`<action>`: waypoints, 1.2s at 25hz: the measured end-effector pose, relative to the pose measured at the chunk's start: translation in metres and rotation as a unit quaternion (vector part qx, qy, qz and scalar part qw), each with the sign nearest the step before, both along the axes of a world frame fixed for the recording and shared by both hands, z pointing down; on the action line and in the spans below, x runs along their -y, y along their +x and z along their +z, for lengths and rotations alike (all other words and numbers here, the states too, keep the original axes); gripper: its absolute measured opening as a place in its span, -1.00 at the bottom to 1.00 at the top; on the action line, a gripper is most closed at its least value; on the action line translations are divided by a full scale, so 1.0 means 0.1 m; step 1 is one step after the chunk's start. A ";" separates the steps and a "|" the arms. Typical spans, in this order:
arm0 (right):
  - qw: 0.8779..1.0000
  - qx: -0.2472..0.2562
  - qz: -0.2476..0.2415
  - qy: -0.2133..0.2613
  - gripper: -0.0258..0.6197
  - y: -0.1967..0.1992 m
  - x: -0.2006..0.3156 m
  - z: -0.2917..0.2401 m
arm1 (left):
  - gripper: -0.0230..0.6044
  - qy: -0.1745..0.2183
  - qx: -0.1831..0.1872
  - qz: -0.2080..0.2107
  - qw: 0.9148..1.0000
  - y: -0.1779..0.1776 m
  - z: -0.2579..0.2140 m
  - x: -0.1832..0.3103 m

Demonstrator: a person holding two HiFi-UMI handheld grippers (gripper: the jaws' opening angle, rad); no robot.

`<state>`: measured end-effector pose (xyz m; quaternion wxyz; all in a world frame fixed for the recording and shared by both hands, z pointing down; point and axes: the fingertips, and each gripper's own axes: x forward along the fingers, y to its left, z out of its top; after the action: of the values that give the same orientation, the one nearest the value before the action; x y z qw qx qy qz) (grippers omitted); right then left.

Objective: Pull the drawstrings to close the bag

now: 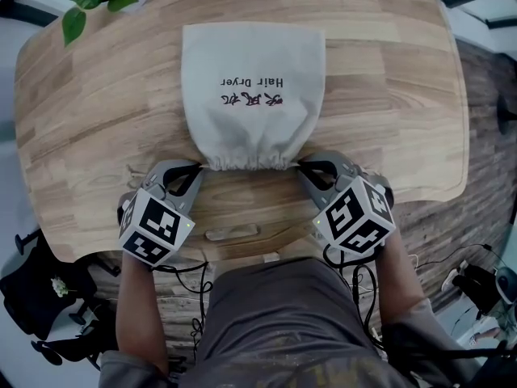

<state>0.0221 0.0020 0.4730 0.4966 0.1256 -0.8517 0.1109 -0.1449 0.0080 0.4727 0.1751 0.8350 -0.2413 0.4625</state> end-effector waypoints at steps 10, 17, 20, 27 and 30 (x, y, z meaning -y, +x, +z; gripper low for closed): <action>1.000 -0.012 0.009 -0.003 -0.81 0.28 0.00 0.00 | -0.91 -0.004 -0.004 -0.002 1.000 -0.04 0.00 -0.01; 1.000 -0.009 0.010 -0.007 -0.81 0.37 0.00 0.00 | -0.91 -0.003 -0.005 -0.002 1.000 -0.04 0.00 0.00; 1.000 -0.009 0.014 -0.008 -0.81 0.39 0.01 0.01 | -0.91 -0.004 -0.005 -0.003 1.000 -0.06 0.01 -0.01; 1.000 -0.012 0.019 -0.007 -0.81 0.38 0.01 0.00 | -0.91 0.004 -0.003 0.002 1.000 -0.04 0.00 0.00; 1.000 -0.009 0.026 -0.003 -0.81 0.38 0.01 0.00 | -0.91 0.007 0.000 -0.001 1.000 -0.04 0.00 0.00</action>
<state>0.0601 0.0007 0.4730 0.5012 0.1475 -0.8434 0.1255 -0.1486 0.0083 0.4726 0.1700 0.8360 -0.2452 0.4605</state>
